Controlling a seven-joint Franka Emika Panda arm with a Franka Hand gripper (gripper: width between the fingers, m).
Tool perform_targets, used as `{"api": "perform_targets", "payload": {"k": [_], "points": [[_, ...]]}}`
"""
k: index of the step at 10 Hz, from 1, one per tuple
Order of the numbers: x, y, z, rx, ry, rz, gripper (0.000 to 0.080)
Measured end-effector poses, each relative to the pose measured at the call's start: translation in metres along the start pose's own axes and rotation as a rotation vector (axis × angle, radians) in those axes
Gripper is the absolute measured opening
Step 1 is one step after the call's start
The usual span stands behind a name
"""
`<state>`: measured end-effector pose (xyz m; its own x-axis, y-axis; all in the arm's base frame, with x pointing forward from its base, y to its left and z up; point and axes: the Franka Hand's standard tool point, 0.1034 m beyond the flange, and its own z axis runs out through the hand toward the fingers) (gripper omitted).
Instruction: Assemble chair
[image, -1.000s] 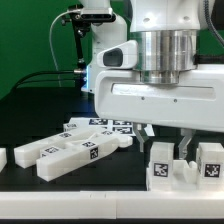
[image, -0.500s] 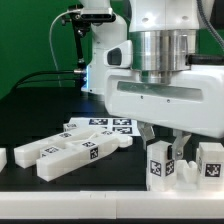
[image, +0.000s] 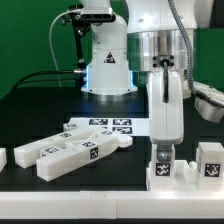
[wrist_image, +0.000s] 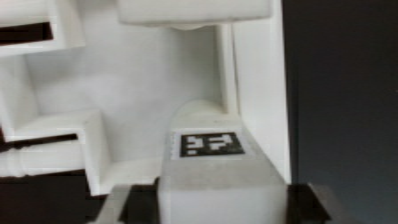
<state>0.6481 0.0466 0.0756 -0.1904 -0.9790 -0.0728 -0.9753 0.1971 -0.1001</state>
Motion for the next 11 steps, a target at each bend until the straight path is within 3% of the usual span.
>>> {"api": "perform_targets", "payload": {"k": [2, 3, 4, 6, 7, 11], "points": [[0.002, 0.002, 0.001, -0.008, 0.004, 0.013, 0.0286], [0.001, 0.002, 0.0, -0.008, 0.004, 0.005, 0.0496], [-0.002, 0.001, -0.004, -0.009, 0.0, -0.052, 0.0598], [-0.007, 0.004, -0.023, 0.003, -0.014, -0.149, 0.0639], [-0.011, 0.01, -0.025, -0.025, -0.019, -0.149, 0.0647], [-0.011, 0.01, -0.023, -0.025, -0.02, -0.184, 0.0649]]}}
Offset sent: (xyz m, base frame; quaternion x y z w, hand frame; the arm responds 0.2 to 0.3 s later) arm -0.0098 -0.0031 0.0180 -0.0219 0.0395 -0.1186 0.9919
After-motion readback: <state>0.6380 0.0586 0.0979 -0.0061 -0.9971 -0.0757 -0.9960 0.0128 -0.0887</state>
